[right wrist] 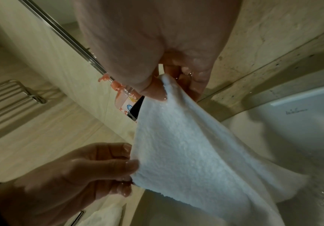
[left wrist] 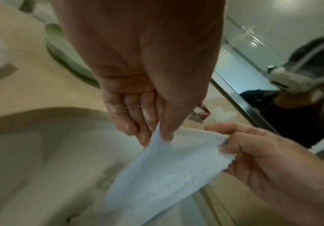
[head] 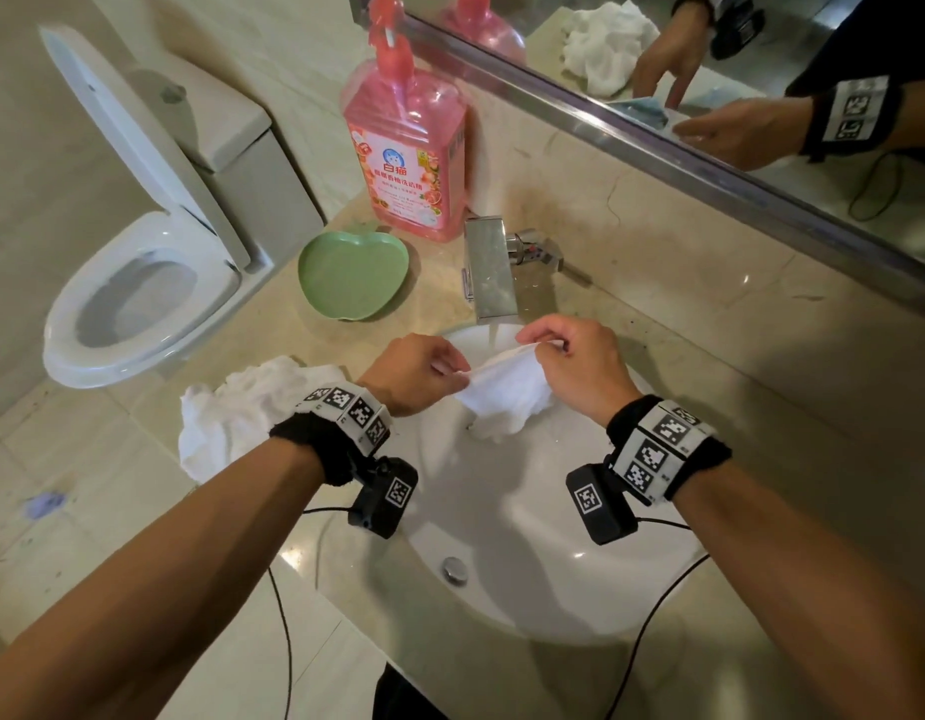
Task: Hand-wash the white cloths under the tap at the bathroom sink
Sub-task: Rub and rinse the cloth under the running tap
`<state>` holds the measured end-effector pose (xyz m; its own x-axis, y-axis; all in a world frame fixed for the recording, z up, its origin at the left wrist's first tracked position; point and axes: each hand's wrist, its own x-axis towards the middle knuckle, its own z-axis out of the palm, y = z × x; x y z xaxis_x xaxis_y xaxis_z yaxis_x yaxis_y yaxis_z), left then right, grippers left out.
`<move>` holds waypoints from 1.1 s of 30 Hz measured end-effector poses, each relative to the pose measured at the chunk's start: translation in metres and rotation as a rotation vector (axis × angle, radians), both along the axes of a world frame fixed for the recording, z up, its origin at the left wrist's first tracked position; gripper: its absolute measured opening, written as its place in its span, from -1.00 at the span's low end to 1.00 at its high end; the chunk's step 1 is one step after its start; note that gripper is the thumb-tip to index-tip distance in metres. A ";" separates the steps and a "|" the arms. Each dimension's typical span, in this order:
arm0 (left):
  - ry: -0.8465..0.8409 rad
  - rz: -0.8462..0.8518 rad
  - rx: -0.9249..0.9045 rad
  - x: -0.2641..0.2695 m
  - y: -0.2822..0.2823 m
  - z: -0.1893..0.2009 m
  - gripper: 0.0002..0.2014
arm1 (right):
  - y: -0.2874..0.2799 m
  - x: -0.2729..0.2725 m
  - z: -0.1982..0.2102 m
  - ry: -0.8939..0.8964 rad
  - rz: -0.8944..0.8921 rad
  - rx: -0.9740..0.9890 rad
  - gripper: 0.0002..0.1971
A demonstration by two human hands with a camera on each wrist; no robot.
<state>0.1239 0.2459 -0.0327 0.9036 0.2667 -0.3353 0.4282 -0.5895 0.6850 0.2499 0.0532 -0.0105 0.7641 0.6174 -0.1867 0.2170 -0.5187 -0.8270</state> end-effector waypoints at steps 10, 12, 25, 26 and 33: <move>-0.013 0.067 -0.218 0.022 -0.032 -0.011 -0.93 | 0.009 -0.001 -0.008 0.049 -0.043 0.058 -0.71; -0.051 0.107 -0.115 0.026 -0.032 -0.016 -0.81 | 0.014 -0.003 -0.011 0.077 -0.047 0.061 -0.72; -0.010 0.121 0.089 0.033 -0.020 -0.032 -0.82 | 0.021 -0.004 -0.025 0.106 -0.120 0.103 -0.70; 0.024 0.096 0.077 0.034 -0.019 -0.032 -0.82 | 0.021 -0.003 -0.025 0.103 -0.129 0.113 -0.71; 0.088 0.198 0.014 0.043 -0.017 -0.036 -0.92 | 0.011 0.014 -0.027 0.044 -0.208 0.143 -0.77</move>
